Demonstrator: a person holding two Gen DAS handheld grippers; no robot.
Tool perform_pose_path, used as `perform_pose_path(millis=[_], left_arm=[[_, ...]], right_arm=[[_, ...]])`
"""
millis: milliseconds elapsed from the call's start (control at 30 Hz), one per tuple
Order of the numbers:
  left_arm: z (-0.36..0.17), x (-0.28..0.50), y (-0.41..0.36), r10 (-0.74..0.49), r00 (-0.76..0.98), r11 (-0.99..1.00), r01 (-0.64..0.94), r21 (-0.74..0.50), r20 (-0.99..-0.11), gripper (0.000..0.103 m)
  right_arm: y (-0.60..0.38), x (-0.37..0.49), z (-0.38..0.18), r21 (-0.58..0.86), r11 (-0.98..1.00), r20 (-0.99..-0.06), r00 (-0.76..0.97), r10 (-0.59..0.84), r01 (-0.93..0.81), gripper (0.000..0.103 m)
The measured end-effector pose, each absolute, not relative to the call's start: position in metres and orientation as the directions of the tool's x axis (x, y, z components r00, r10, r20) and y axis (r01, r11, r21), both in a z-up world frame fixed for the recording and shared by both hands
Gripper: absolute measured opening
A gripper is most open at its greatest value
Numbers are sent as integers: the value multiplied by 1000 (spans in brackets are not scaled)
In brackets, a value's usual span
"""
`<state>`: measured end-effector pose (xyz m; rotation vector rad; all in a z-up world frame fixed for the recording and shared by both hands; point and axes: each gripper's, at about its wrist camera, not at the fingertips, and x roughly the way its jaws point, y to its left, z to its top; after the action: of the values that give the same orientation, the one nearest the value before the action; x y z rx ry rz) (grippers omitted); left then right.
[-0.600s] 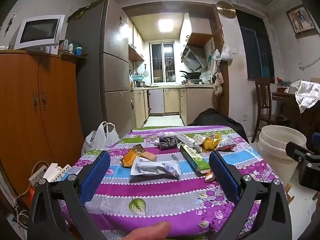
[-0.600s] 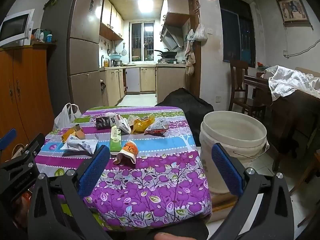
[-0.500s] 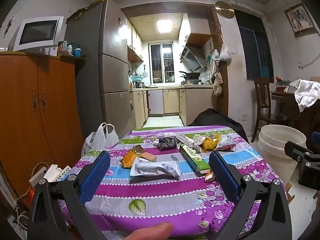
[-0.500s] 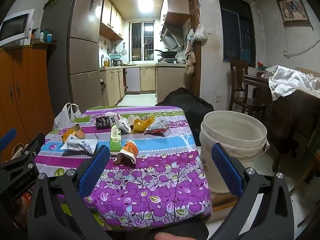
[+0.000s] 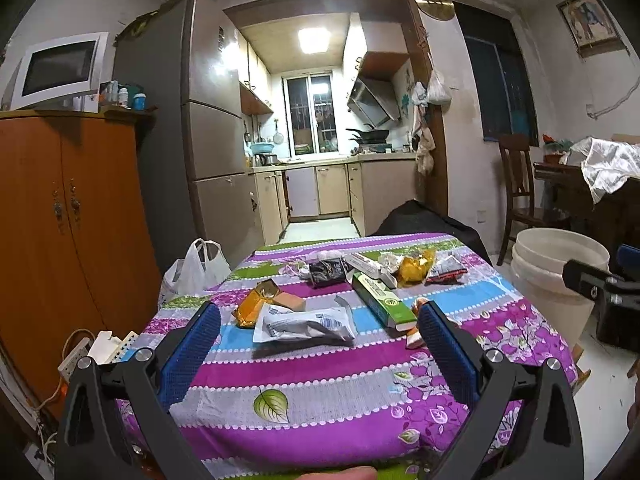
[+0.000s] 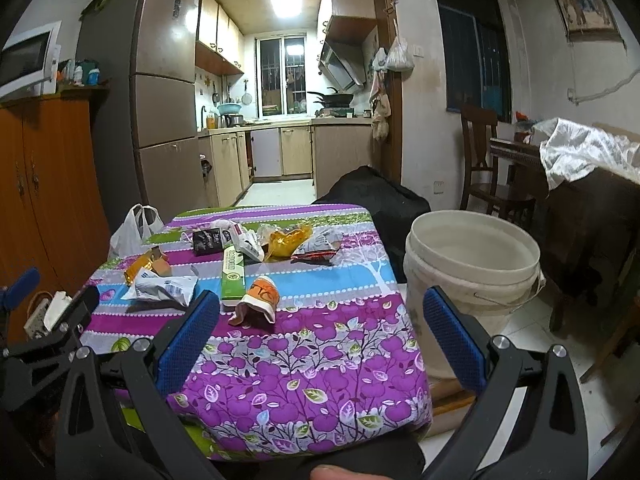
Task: Collect trash
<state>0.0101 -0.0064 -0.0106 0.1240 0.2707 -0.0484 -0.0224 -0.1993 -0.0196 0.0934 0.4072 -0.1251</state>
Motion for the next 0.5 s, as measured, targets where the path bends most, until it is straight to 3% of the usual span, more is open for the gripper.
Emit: perform_pose_path(millis=[500], left_arm=[[-23, 32, 8, -39, 926, 994, 75, 82, -375, 98]], right_arm=[[-207, -10, -25, 245, 969, -421, 905, 70, 39, 98]])
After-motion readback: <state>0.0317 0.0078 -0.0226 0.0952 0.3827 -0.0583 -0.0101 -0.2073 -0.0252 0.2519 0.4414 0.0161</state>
